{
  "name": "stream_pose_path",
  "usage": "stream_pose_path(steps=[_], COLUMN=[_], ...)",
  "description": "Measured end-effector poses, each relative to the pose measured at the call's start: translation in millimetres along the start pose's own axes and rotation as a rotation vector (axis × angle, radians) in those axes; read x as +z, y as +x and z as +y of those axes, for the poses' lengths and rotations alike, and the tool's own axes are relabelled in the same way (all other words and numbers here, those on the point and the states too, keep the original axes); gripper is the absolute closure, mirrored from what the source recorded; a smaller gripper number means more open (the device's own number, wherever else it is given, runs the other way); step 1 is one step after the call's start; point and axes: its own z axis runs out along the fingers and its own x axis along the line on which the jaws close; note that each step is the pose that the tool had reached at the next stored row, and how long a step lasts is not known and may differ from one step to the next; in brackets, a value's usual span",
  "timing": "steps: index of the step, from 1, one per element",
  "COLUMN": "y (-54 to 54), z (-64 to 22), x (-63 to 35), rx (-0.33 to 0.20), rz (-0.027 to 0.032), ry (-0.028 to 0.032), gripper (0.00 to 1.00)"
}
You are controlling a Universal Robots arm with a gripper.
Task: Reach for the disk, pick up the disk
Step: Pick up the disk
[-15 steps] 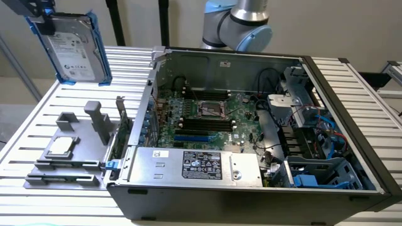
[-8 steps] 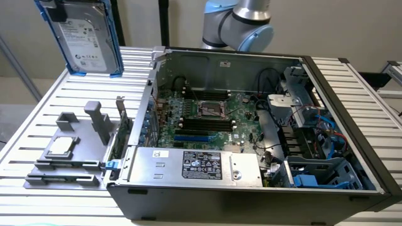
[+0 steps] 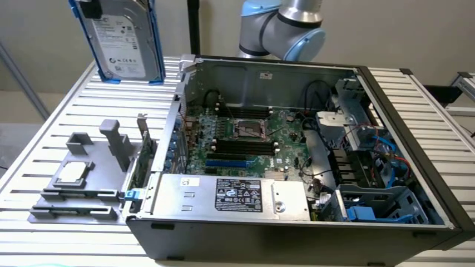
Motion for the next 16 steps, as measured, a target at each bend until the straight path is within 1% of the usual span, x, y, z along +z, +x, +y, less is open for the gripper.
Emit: stream_pose_path(steps=[4, 9, 13, 16], y=[1.7, 4.3, 6.9, 9.4], z=[-18.1, -40.5, -58.9, -72.2], x=[-4.5, -9.7, -13.5, -15.4], rx=[0.000, 0.000, -0.001, 0.000], rz=[-0.0122, -0.0238, -0.0311, -0.0335], ry=[-0.0001, -0.0001, 0.0000, -0.0003], gripper=[0.67, 0.67, 0.67, 0.67])
